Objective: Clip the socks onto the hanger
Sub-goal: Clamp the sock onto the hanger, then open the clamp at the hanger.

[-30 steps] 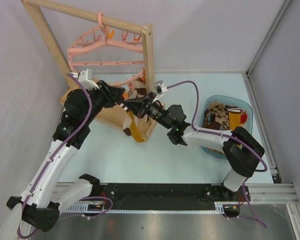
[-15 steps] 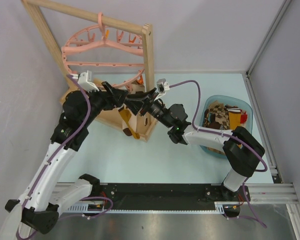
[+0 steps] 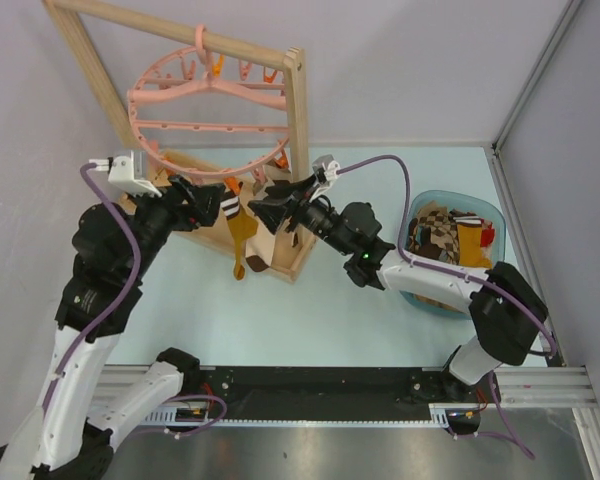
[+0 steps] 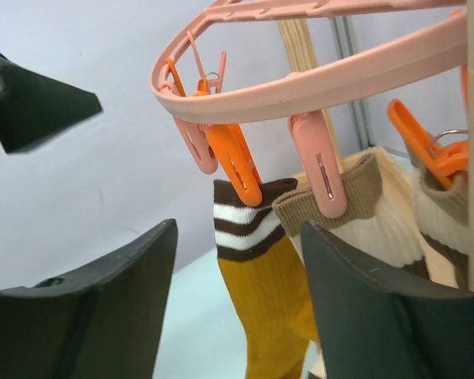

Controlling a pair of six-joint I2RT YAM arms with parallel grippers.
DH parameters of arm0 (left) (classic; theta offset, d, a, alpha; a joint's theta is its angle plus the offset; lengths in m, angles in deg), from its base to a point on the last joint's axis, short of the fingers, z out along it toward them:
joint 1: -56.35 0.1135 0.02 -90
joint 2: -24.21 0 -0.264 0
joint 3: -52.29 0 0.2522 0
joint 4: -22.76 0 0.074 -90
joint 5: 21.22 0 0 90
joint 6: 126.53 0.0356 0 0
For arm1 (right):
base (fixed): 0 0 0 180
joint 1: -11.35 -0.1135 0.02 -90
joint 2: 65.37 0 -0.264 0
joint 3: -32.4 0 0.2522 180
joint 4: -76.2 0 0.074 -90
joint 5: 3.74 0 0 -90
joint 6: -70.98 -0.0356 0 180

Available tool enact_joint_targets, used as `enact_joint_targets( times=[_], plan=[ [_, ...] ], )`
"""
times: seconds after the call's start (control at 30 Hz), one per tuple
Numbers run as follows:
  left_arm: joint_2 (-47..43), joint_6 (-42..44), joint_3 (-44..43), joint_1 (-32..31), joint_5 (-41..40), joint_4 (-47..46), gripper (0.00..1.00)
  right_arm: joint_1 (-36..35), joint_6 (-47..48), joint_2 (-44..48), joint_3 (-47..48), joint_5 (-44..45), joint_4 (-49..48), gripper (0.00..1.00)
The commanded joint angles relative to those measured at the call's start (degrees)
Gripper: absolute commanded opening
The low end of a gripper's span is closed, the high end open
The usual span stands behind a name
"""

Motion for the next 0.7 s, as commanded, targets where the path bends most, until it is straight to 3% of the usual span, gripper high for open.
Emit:
enact_joint_targets(
  times=[0.0,0.13,0.43,0.67],
  plan=[
    [-0.8,6.4,-1.8,2.2,-1.8,3.5,0.85,0.0,6.5,5.7,2.0,0.8,7.7,0.72],
    [-0.7,7.8,-0.3,10.4,8.7,2.9,0.85,-0.1,9.8,9.4,1.1,0.8,14.6,0.76],
    [0.1,12.4,4.1,18.6,18.9,-2.9,0.86,0.0,13.4,17.4,-4.3,-0.9,20.8,0.76],
    [1.4,7.9,7.9,30.2,36.3,-12.3,0.84,0.2,14.3,22.9,-7.3,-3.9,24.6,0.76]
  ],
)
